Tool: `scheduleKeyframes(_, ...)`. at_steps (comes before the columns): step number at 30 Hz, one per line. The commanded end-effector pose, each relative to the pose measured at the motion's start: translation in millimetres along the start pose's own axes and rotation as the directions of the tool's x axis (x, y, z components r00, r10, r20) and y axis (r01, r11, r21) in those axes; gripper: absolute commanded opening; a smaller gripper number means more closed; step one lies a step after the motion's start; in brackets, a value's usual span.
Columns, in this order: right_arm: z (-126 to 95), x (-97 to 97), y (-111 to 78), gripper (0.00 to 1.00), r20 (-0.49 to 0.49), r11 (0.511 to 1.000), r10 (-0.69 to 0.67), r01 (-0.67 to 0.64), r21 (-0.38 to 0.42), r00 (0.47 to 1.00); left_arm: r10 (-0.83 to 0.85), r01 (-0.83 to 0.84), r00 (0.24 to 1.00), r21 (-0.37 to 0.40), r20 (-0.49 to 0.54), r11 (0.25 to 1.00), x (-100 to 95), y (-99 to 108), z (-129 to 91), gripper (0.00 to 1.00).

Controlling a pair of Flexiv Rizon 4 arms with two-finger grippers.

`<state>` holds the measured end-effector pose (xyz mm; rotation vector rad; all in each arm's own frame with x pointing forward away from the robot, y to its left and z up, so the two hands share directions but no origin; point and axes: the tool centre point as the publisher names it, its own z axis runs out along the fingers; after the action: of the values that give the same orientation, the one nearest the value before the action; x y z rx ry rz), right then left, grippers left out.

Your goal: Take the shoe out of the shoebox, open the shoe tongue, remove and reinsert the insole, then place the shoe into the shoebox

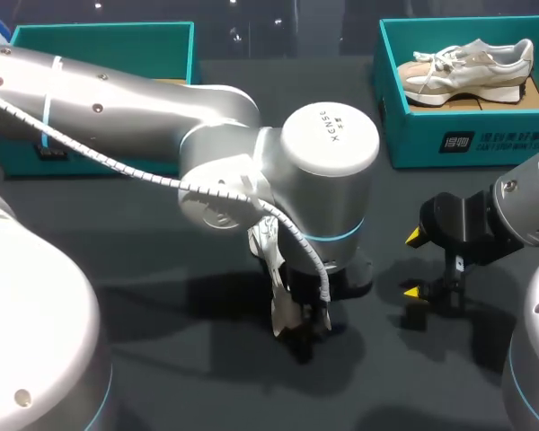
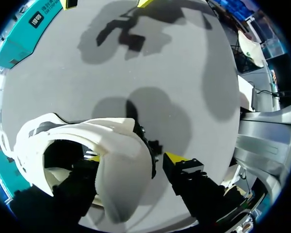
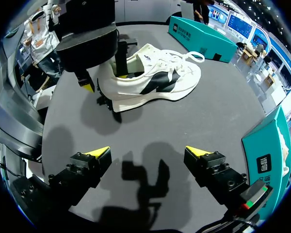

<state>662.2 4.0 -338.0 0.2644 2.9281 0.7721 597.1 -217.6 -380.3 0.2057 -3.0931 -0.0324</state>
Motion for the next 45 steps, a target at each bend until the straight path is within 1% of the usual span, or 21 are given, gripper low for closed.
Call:
scheduleKeyframes(1,-0.6,1.8,-0.3,1.00,0.003,1.000,0.000,0.000,0.000,1.000,0.002,-0.002,1.000,-0.012,0.002,1.000,1.3,-5.6,4.2,0.65)
scheduleKeyframes(4,-0.6,1.8,-0.3,1.00,0.003,1.000,0.000,0.000,0.000,1.000,0.002,-0.002,1.000,-0.017,0.001,1.000,1.1,-4.4,6.2,0.61)
scheduleKeyframes(9,-0.6,1.8,-0.3,1.00,0.003,1.000,0.000,0.000,0.000,1.000,-0.004,0.004,1.000,-0.023,-0.003,1.000,0.4,-1.7,8.9,0.50)
scheduleKeyframes(11,-0.6,1.8,-0.3,1.00,0.003,1.000,0.000,0.000,0.000,1.000,-0.007,0.006,1.000,-0.027,-0.008,1.000,0.4,-0.9,10.5,0.48)
scheduleKeyframes(15,-0.6,1.8,-0.3,1.00,0.003,1.000,0.000,0.000,0.000,1.000,-0.010,0.010,1.000,-0.030,-0.017,1.000,0.6,0.2,12.6,0.38)
scheduleKeyframes(16,-0.6,1.8,-0.3,1.00,0.003,1.000,0.000,0.000,0.000,1.000,-0.011,0.010,1.000,-0.030,-0.018,0.999,0.7,0.4,12.9,0.30)
scheduleKeyframes(17,-0.6,1.8,-0.3,1.00,0.003,1.000,0.000,0.000,0.000,1.000,-0.011,0.011,1.000,-0.030,-0.019,0.999,0.8,0.6,13.0,0.17)
scheduleKeyframes(18,-0.6,1.8,-0.3,1.00,0.003,1.000,0.000,0.000,0.000,1.000,-0.011,0.011,1.000,-0.030,-0.020,0.999,1.0,0.9,13.1,0.02)
scheduleKeyframes(19,-0.6,1.8,-0.3,1.00,0.003,1.000,0.000,0.000,0.000,1.000,-0.012,0.012,1.000,-0.030,-0.021,0.999,1.3,1.4,13.0,0.00)
scheduleKeyframes(25,-0.6,1.8,-0.3,1.00,0.003,1.000,0.000,0.000,0.000,1.000,-0.014,0.013,1.000,-0.027,-0.024,1.000,2.6,3.6,10.2,0.00)
scheduleKeyframes(30,-0.6,1.8,-0.3,1.00,0.003,1.000,0.000,0.000,0.000,1.000,-0.013,0.012,1.000,-0.022,-0.022,1.000,3.4,6.3,-1.7,0.00)
scheduleKeyframes(33,-0.6,1.8,-0.3,1.00,0.003,1.000,0.000,0.000,0.000,1.000,0.002,-0.002,0.999,-0.024,-0.035,1.000,1.5,9.2,-18.1,0.00)
scheduleKeyframes(36,-0.6,1.8,-0.3,1.00,0.003,1.000,0.000,0.000,0.000,1.000,0.027,-0.028,0.998,-0.020,-0.061,0.999,-3.3,14.0,-40.9,0.00)
scheduleKeyframes(45,-0.6,1.8,-0.3,1.00,0.003,1.000,0.000,0.000,0.000,1.000,0.100,-0.101,0.991,-0.001,-0.090,0.995,-23.9,35.3,-120.1,0.00)
